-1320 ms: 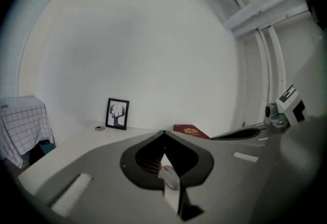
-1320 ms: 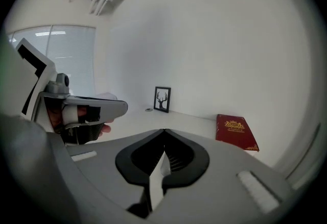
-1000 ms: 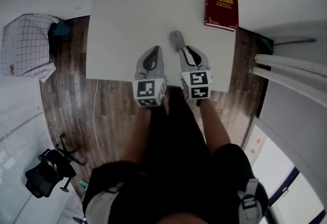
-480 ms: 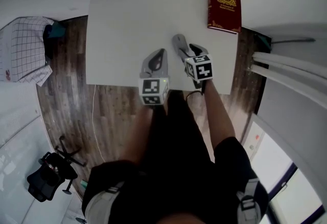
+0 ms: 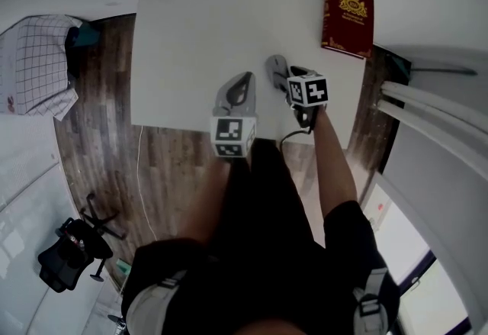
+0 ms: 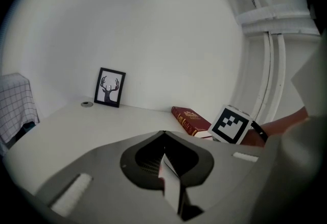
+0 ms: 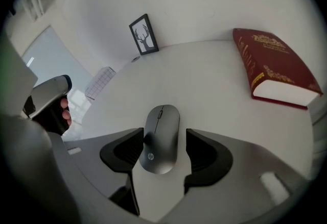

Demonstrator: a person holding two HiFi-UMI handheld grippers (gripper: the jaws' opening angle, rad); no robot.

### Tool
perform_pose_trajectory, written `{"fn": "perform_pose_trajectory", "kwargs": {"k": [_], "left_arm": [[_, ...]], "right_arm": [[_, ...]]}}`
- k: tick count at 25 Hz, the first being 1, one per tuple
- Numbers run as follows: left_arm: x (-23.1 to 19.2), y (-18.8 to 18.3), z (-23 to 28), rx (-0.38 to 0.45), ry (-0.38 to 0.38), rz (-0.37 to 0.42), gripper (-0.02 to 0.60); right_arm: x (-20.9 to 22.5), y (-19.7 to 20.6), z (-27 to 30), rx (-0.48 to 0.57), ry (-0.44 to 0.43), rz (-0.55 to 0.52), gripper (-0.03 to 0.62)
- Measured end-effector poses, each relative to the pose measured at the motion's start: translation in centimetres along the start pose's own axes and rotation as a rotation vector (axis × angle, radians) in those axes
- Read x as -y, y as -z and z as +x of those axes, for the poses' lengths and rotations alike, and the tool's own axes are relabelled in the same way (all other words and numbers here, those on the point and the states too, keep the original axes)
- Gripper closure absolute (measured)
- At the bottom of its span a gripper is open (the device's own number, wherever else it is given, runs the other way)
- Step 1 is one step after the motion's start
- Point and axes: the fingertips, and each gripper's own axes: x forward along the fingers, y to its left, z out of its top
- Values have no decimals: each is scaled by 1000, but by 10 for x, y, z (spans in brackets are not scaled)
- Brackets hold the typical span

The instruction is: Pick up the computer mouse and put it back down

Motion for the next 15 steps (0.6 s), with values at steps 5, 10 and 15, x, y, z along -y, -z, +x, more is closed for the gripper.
{"fn": "perform_pose_trajectory", "kwargs": {"k": [5,10,15], "left_arm": [[-5,1,7,-5,0,-12,580],[-6,1,12,-5,3,-27,580],[-11,0,14,2,4,-37,580]], "right_arm": [[0,1,8,-39,-41,31,296],[-6,1,10,-73,55,-29,273],[-28,11,19,-166,116,-197,309]]}}
